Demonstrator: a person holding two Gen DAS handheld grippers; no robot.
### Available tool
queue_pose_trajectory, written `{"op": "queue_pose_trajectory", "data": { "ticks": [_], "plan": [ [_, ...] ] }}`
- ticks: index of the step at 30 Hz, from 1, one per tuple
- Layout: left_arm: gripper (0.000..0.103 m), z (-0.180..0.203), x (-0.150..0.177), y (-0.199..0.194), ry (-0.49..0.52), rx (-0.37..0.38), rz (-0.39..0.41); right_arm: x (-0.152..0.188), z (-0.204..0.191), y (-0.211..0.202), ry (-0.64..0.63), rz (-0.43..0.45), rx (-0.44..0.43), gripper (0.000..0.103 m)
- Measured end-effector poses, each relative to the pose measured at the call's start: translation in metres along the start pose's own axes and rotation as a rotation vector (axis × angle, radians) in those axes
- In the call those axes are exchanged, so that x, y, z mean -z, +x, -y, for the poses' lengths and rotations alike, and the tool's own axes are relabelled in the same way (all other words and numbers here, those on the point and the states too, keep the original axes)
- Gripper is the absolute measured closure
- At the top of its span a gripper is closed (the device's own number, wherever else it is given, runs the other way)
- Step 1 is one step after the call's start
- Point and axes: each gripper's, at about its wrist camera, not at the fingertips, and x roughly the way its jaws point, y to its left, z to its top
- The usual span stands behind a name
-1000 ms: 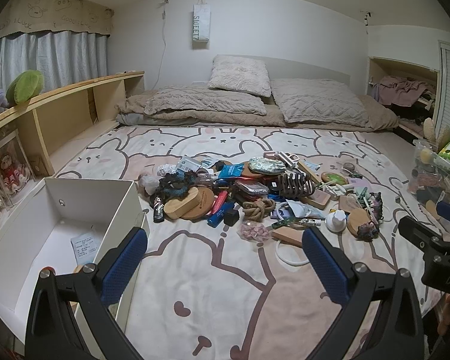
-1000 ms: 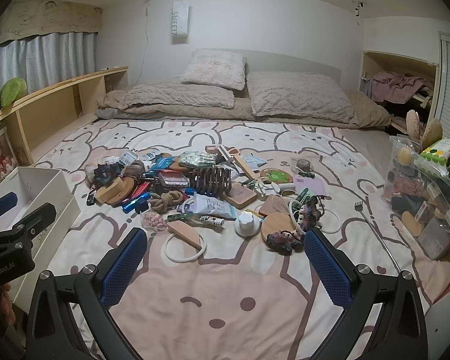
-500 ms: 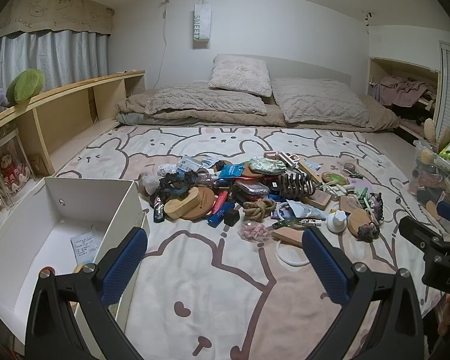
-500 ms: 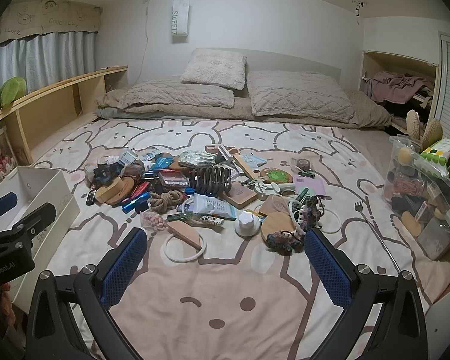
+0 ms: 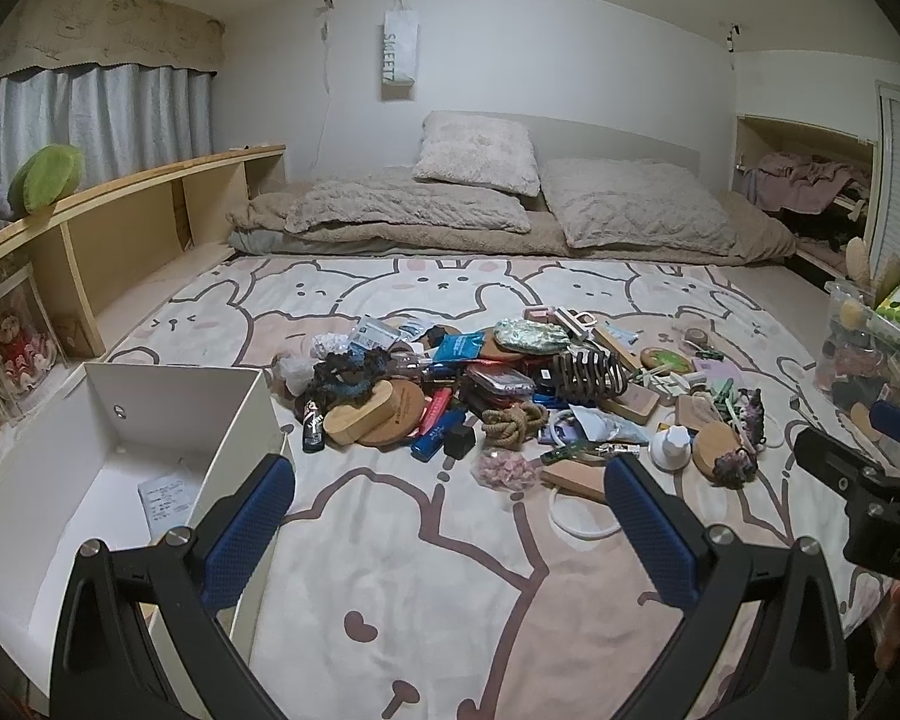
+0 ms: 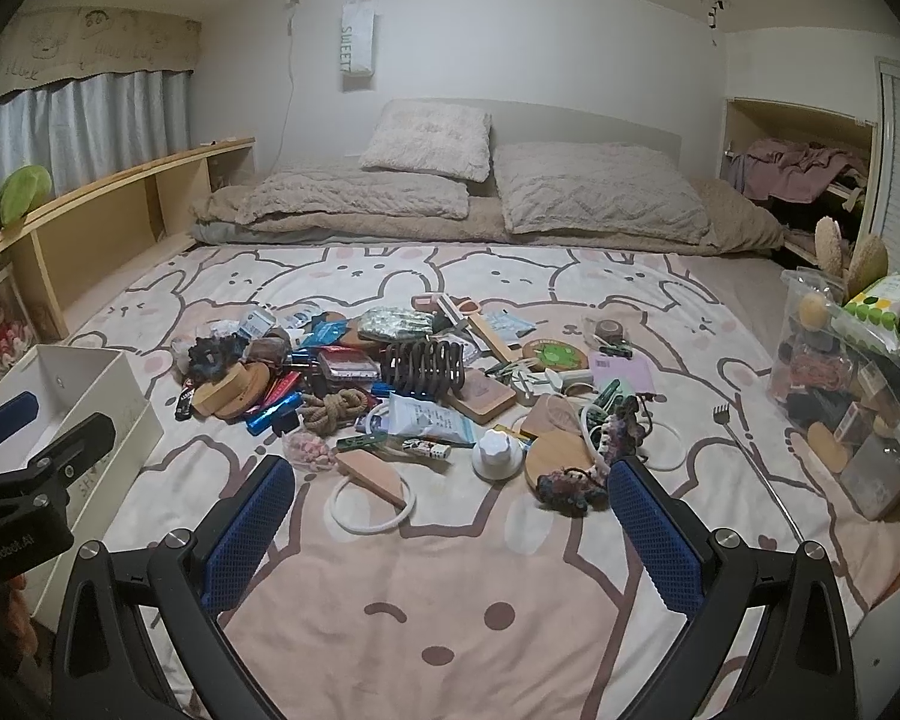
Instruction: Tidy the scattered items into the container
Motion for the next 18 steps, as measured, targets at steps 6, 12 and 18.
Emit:
{"op": "queue_pose_trajectory", "data": {
  "ticks": [6,12,18],
  "plan": [
    [0.0,0.003,0.005,0.014,0.002,0.015,-0.034,0.004,0.005,0.013,0.008,-0.032,0.006,0.0],
    [0.0,-0.001,0.011,0.036,-0.023,0.054,-0.092,0.006,0.02,0.027,0.045,-0.059,0.029,0.0],
    [0.0,0.007,0.022,0.055,0.015,0.075,-0.126,0.008,0.038,0.043,0.087,-0.079,0.078,0.0]
  ]
}}
